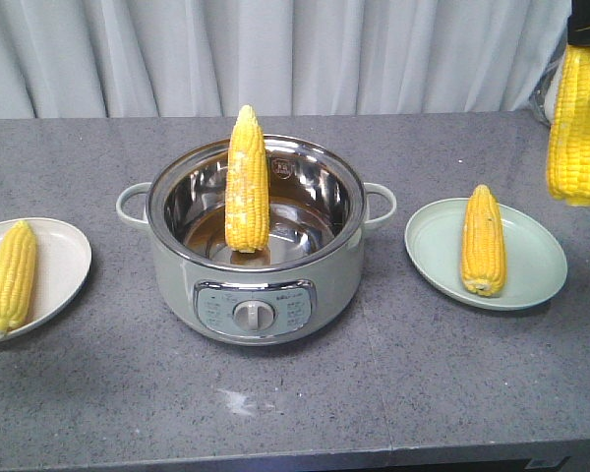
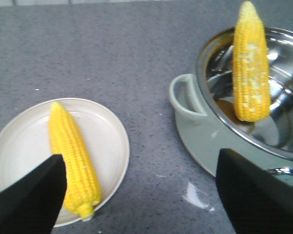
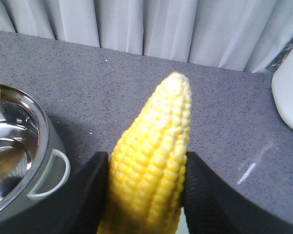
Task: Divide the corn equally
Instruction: 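Reach the left gripper into the pot to the last cob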
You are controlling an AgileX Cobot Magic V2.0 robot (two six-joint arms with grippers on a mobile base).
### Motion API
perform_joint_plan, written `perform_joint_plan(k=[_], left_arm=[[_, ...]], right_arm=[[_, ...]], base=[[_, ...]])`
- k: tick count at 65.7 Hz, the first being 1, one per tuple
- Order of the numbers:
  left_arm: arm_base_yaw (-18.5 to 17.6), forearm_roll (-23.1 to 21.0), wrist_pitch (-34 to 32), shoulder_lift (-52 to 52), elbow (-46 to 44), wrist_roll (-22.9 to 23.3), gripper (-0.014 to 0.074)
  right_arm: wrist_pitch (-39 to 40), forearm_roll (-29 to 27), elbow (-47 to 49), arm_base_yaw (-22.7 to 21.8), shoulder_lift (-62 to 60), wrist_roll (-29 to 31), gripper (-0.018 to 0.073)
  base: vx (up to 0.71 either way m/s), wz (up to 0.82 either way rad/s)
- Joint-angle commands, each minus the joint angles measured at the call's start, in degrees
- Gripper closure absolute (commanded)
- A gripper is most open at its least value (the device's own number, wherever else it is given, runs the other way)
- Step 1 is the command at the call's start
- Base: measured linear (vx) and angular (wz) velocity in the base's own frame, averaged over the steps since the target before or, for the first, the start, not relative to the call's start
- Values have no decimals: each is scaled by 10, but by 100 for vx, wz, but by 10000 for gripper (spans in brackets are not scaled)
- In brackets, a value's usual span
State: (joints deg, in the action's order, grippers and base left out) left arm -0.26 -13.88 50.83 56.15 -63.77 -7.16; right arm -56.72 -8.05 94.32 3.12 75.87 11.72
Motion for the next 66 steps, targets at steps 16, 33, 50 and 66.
perform_joint_plan(k=[16,33,50,66], left_arm=[[-2,-226,-50,72,-20,-150,10],[-64,-231,-53,137,-111,-151,10],[-158,-119,-66,237,-207,-54,10],[-240,-15,-95,330,-272,28,10]], right_arm=[[41,-5,15,-3,-15,-3,443],[41,-16,15,-3,-15,-4,443],[41,-16,15,-3,-15,-4,443],[41,-16,15,-3,-15,-4,443]], base=[[0,0],[0,0],[0,0],[0,0]])
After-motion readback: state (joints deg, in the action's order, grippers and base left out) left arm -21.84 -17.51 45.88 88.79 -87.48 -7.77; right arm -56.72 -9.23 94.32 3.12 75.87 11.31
